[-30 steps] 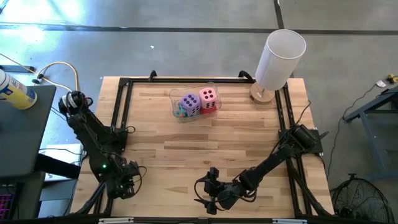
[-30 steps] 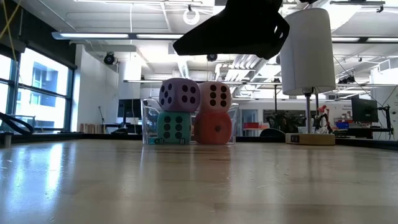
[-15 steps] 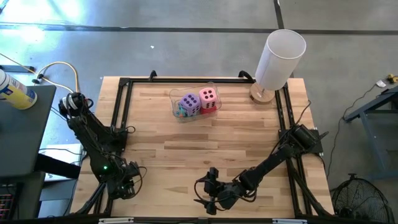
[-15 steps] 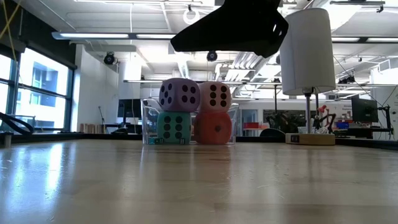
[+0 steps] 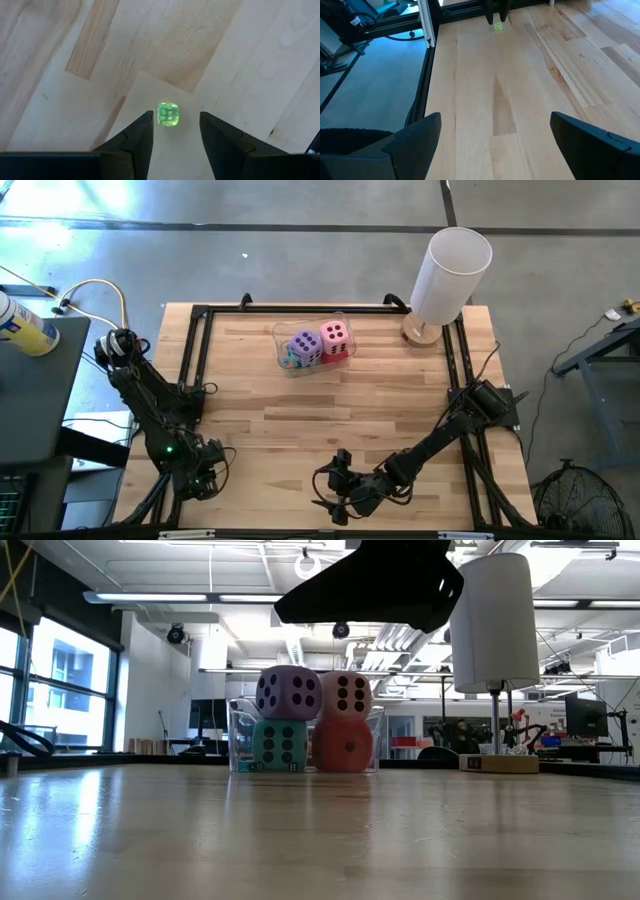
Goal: Pick & Place Dice
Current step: Put the small green dice into the transparent bin
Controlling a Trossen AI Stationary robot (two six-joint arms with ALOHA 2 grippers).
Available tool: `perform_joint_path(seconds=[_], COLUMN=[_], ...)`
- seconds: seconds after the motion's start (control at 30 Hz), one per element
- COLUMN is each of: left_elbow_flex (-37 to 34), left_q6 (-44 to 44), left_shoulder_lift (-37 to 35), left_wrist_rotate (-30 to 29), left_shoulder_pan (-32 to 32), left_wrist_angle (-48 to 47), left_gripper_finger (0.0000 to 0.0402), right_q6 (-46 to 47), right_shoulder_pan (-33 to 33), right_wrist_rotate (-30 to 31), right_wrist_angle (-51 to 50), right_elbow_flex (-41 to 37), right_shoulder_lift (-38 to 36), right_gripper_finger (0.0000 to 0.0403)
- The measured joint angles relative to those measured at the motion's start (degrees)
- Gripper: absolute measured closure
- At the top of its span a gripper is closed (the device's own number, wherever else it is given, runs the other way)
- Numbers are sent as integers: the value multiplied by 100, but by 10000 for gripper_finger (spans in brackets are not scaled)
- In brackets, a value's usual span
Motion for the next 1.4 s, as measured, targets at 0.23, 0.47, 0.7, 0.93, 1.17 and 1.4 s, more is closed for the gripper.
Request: perform_joint_path(seconds=[0.23, 0.47, 0.7, 0.93, 1.17, 1.4], left_elbow_flex=[0, 22, 11, 7, 21, 575], left_q6=[-18, -14, -206, 98, 943, 3122], left_shoulder_lift=[233, 519, 514, 514, 515, 134], left_wrist_rotate=[-3, 52, 332, 349, 410, -306], left_shoulder_pan=[0, -2, 4, 104, 422, 1298], left_wrist_angle=[34, 53, 6, -85, -67, -909], left_gripper_finger=[248, 248, 275, 358, 361, 353], right_q6=[1, 2, 2, 77, 128, 339], right_shoulder_pan=[0, 1, 1, 26, 92, 115], right_wrist_rotate=[0, -129, -125, -136, -145, -94], right_wrist_angle=[1, 3, 3, 3, 3, 16], right_elbow_flex=[0, 0, 0, 0, 0, 0], right_shoulder_lift=[0, 0, 0, 0, 0, 0], right_gripper_finger=[37, 37, 37, 37, 37, 37])
